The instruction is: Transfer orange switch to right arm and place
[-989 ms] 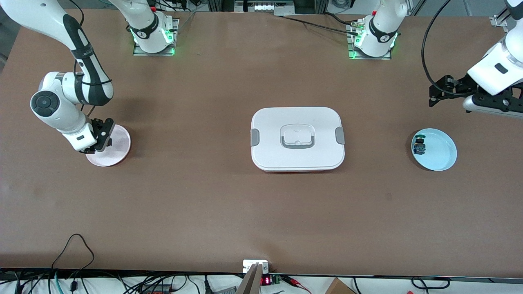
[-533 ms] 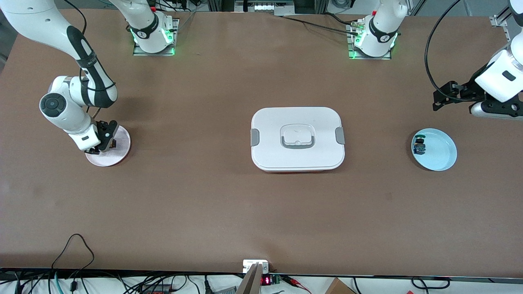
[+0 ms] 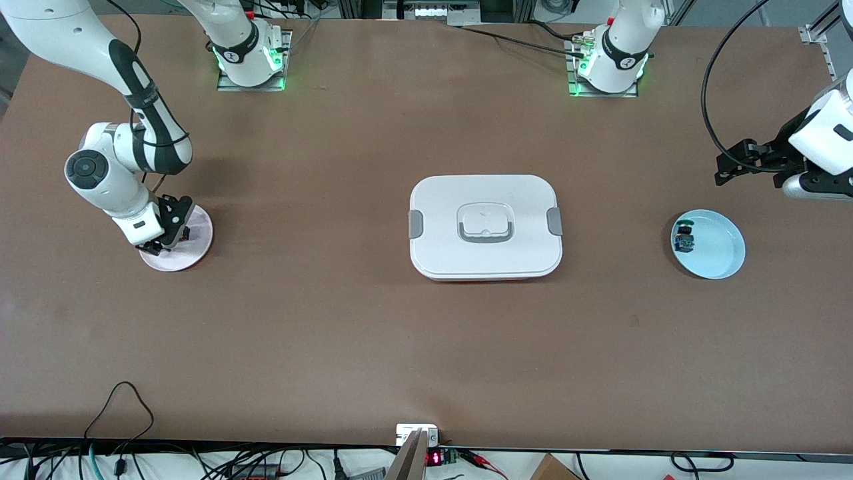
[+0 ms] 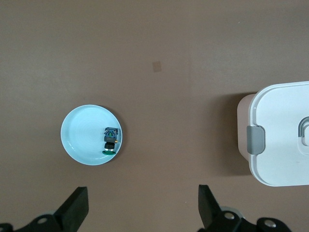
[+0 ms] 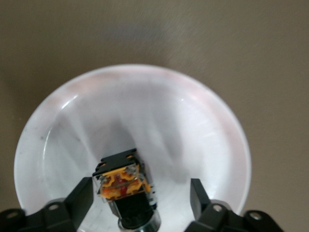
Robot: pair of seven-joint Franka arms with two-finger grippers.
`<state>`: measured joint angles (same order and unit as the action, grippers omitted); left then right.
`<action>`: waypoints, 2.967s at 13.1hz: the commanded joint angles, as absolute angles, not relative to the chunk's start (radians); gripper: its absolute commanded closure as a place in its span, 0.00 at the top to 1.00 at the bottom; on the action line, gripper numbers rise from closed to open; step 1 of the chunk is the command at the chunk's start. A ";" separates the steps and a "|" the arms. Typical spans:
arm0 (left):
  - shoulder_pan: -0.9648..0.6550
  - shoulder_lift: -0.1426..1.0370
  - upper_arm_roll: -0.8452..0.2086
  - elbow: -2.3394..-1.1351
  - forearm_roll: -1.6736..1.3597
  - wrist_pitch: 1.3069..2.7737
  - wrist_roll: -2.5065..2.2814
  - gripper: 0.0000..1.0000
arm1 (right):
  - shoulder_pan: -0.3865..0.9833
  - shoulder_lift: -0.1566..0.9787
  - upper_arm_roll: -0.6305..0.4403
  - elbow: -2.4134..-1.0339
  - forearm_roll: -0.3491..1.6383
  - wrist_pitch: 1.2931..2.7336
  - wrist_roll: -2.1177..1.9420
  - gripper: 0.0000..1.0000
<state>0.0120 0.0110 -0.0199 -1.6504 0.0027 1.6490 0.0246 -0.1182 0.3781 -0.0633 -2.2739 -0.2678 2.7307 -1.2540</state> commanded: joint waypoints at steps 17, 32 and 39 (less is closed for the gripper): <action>0.014 0.048 -0.029 -1.586 -0.008 1.643 0.029 1.00 | -0.077 0.256 0.005 -1.723 0.147 1.711 -0.236 1.00; 0.015 0.048 -0.029 -1.585 -0.008 1.643 0.029 1.00 | 0.017 0.224 -0.106 -1.445 0.033 1.509 -0.020 1.00; 0.015 0.048 -0.029 -1.585 -0.009 1.643 0.029 1.00 | 0.117 0.154 -0.124 -1.514 -0.061 1.520 -0.006 1.00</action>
